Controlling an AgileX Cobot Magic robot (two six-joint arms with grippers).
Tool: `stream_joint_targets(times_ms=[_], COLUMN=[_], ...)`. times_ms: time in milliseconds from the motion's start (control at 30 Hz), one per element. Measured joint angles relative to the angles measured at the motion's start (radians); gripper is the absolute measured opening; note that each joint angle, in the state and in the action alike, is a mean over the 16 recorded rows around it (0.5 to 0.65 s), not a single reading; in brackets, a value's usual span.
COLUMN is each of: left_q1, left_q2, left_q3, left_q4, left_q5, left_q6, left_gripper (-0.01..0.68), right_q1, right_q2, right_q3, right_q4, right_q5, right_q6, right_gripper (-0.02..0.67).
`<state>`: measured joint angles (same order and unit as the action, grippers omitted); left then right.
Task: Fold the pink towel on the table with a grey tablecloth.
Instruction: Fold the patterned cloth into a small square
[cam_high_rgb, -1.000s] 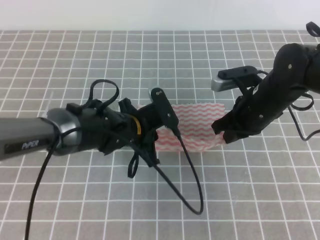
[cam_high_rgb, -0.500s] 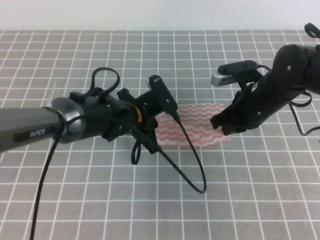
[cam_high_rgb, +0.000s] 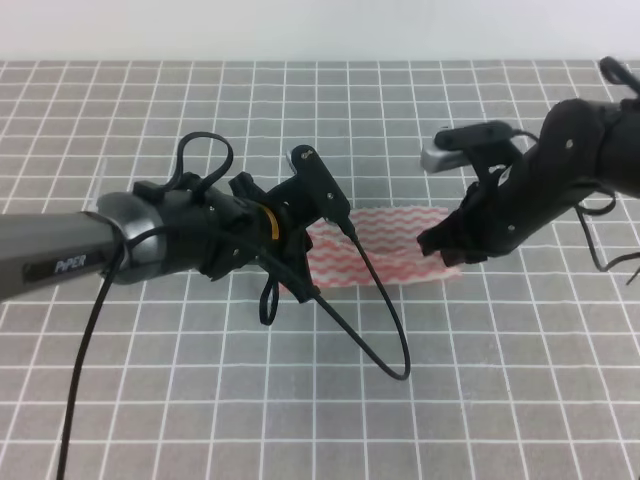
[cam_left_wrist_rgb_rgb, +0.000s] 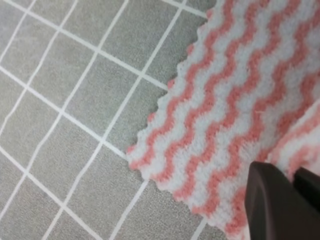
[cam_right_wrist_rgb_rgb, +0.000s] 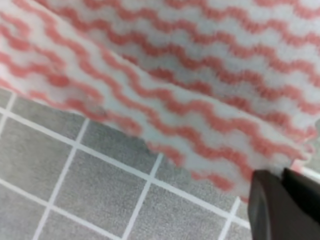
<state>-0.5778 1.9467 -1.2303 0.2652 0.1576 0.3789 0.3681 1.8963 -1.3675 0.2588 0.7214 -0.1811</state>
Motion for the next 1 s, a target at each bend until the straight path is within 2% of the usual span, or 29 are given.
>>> stream_joint_targets(times_ms=[1000], left_q1=[0.046], left_q2=[0.037], left_q3=[-0.043], left_q4=[0.003], left_q5=[-0.058], left_q6=[-0.011], left_gripper=[-0.003], right_q1=[-0.006], right_q2=[0.032], right_q3=[0.0], right_q4=[0.021], right_q5=[-0.1], right_q6=[0.0], right_gripper=[-0.015])
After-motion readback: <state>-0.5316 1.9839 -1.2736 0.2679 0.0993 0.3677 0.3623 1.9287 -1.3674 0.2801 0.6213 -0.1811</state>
